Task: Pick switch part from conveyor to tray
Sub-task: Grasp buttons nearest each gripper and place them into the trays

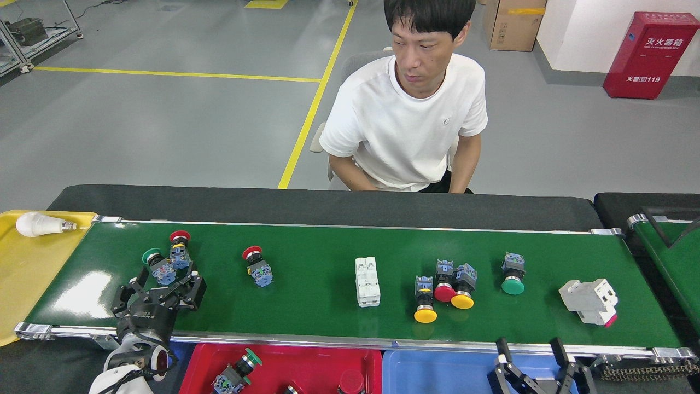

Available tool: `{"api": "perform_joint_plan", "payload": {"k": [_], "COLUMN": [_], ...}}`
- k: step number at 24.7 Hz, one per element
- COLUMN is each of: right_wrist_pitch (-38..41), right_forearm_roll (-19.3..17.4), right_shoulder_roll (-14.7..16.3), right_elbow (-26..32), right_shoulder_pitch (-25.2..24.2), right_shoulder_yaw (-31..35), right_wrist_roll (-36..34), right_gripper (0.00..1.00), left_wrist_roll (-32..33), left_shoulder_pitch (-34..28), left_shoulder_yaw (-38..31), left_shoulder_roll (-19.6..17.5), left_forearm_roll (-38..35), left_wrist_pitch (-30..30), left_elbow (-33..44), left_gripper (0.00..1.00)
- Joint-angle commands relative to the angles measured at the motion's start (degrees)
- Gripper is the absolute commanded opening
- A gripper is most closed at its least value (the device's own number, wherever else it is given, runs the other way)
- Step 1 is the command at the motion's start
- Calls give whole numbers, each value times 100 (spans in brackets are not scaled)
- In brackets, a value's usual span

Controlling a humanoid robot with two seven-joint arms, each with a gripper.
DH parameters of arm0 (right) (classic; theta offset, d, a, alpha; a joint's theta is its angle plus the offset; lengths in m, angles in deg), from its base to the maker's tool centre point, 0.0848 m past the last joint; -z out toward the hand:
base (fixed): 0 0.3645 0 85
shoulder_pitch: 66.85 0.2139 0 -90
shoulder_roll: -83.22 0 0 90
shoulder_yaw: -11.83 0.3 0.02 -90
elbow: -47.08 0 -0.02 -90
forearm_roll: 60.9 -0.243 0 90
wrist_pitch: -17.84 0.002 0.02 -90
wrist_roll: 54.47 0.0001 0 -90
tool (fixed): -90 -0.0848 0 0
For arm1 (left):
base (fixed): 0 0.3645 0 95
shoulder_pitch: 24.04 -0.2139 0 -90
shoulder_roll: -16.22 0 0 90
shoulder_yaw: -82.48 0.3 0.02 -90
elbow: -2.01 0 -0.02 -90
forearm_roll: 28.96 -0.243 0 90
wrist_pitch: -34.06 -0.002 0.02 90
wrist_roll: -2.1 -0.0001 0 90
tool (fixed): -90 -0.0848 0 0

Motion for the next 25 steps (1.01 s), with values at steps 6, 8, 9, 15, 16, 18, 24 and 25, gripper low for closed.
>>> {"api": "perform_joint_plan", "payload": {"k": [6,8,9,15,16,18,24,25], "right_wrist_pitch": [-982,-1123,-1184,-1668,-1633,-1527,-1202,-1088], "right_forearm_roll": [296,305,305,279,261,235,112,15], "right_shoulder_roll": [8,-9,-27,-159,-141,-115,-97,-97], "right_elbow": [-904,-1124,-1238,-2258,-2311,-2442,-2513,-2478], "right_shoulder_pitch": [1054,1238,1344,2135,2223,2328,2363,2363], "right_shoulder_yaw": [-1054,-1291,-1388,-1827,-1845,-1845,-1827,-1827], "right_wrist_roll": [600,697,741,776,767,767,714,697], "right_gripper": [94,94,94,86,76,45,19,19], "left_wrist_roll": [-218,-227,-227,-245,-245,-245,-175,-175], "left_shoulder_pitch": [920,1148,1227,1297,1289,1245,-126,-574], "left_shoulder_yaw": [122,149,201,439,448,439,395,386], "left_shoulder_roll": [-193,-263,-316,-518,-500,-483,-491,-509], "left_forearm_roll": [-6,-6,-6,82,91,231,803,882], "left_wrist_pitch": [-388,-468,-450,-37,-19,68,763,833], "left_elbow": [-1186,-1511,-1625,-1863,-1863,-1784,396,1011], "left_gripper": [99,87,78,10,10,10,10,10]}}
